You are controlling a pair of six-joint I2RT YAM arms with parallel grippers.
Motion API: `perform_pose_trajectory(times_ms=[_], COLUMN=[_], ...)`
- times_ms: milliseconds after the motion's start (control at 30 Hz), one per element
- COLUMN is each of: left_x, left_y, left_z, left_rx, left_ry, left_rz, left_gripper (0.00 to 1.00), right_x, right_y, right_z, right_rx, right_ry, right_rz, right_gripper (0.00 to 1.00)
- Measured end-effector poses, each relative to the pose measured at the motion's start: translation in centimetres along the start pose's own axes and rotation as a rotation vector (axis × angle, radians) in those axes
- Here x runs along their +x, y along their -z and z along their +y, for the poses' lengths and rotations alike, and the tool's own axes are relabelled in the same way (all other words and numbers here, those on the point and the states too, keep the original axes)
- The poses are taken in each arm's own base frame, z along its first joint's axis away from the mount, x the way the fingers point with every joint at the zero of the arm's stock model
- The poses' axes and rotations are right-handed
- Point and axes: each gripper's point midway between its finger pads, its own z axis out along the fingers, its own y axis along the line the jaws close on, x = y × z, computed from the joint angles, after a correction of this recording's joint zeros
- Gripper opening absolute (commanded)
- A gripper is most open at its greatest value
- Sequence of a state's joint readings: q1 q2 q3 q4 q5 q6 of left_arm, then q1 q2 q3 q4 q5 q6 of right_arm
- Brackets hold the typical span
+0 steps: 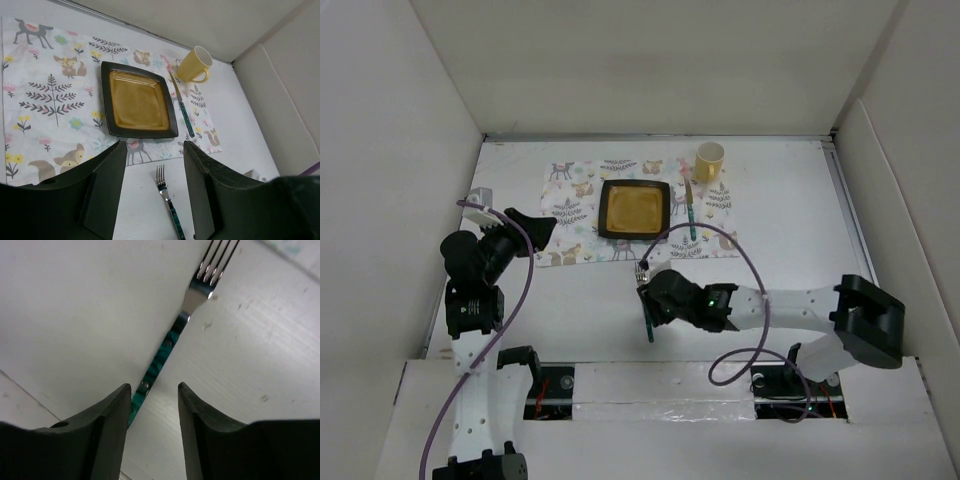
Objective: Set the dinner table for one person
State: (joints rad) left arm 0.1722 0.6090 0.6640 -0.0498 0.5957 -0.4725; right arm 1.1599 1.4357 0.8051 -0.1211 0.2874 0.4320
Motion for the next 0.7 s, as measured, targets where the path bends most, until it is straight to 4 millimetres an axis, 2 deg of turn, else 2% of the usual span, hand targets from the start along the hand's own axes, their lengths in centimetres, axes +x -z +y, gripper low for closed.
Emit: perform_pose_trajectory(times_ms=[33,133,267,300,333,400,567,700], left_x=[0.0,0.0,0.0,0.0,-0.1,-0.1,-0.5,-0.9], left_y=[0.0,0.0,0.0,0.0,0.0,0.0,0.0,0.0], left_z=[0.0,0.0,0.1,0.1,0.1,0.1,0.6,2.6], left_rx=[0.0,-0.001,-0.003,-0.003,-0.005,-0.008,-0.044,-0.161], left_ry=[0.0,0.0,0.001,0.0,-0.001,-0.001,0.022,0.095], left_rz=[0.0,-0.001,0.0,-0.002,-0.004,-0.005,-0.028,-0.068], left_gripper=[0.46,0.46,0.46,0.46,0.46,0.46,0.45,0.46], right_x=[1.4,4.3,5.2,4.9,4.7,4.4,4.4,5.1], right_y=[-0.4,-1.6,-3.5,-3.7,-4.0,-4.4,-4.3,-2.5], right_z=[0.3,0.8,0.9,1.1,1.1,1.2,1.9,4.7], right_rx=[0.016,0.077,0.136,0.14,0.146,0.157,0.161,0.099], right_ry=[0.014,0.063,0.066,0.062,0.056,0.037,0.029,0.108], right_rz=[0.039,0.128,0.157,0.151,0.145,0.132,0.129,0.137], right_gripper=[0.56,0.57,0.52,0.45,0.23,0.0,0.0,0.0])
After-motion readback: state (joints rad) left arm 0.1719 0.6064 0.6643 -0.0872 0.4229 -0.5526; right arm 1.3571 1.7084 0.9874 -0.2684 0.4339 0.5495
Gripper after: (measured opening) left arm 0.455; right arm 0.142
